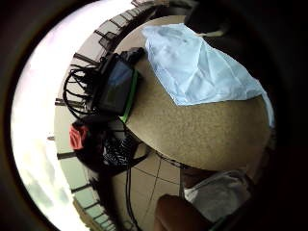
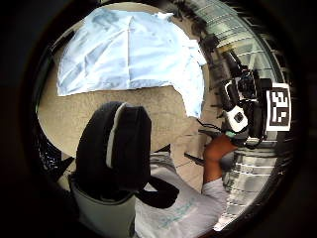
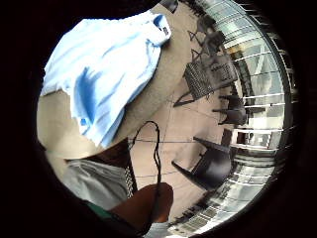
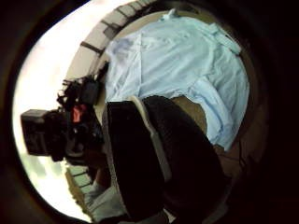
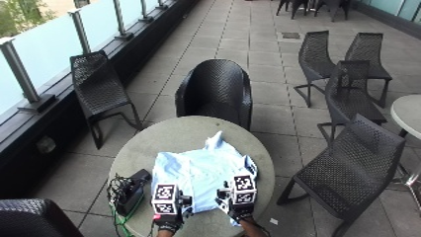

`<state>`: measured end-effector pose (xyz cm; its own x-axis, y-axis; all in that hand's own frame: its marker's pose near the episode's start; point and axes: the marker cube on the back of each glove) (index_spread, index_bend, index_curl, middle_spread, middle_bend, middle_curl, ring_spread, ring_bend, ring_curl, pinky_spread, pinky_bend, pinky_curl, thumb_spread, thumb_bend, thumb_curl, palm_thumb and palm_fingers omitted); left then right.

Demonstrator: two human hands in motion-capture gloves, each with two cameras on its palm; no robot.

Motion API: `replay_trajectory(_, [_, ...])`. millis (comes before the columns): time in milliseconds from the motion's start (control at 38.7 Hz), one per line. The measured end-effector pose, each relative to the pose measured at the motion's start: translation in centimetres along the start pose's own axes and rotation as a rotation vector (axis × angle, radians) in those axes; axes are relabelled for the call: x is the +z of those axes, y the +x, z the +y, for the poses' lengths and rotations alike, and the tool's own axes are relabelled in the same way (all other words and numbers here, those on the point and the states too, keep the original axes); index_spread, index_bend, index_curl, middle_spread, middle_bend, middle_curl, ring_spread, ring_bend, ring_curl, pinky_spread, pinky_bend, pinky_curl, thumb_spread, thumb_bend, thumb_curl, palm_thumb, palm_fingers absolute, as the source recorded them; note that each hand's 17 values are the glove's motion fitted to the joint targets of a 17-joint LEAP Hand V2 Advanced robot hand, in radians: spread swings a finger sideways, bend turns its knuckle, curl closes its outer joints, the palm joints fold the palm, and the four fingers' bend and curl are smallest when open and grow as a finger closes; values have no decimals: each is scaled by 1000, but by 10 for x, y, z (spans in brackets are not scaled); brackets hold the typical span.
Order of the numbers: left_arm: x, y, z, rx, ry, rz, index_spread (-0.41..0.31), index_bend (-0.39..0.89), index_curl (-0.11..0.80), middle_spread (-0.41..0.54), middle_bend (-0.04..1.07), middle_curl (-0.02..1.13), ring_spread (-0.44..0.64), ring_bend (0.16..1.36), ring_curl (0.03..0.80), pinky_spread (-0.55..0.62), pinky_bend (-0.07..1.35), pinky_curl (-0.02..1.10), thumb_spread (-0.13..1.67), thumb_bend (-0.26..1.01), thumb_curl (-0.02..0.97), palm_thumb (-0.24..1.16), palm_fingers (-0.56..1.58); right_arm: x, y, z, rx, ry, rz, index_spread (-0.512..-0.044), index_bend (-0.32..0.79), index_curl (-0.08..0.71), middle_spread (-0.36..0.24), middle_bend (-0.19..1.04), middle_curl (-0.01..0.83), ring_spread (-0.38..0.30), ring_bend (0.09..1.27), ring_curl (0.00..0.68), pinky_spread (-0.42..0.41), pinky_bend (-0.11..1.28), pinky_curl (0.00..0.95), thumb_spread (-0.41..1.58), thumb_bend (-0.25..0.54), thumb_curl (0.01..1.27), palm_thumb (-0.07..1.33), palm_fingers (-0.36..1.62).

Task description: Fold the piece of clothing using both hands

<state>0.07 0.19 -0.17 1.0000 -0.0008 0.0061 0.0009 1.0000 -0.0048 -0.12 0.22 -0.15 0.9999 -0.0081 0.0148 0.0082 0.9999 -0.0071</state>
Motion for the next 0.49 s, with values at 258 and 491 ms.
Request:
replay_trajectory(258, [1,2,2,16,-9,-3,-19,129,103,83,200,171,246,532,192,320,401,194,926,78,90,164,357,-8,2,4,11,9,8,-340,176,152,-52,210,137,96,193,77,213,380,173,924,89,66,184,163])
replay_trajectory(491, [-12,8,12,24,-1,3,-21,132,149,94,201,230,291,562,221,377,399,238,1109,45,138,166,324,-14,3,5,9,22,19,-384,171,206,-55,196,193,114,196,110,243,383,219,1118,64,104,201,137])
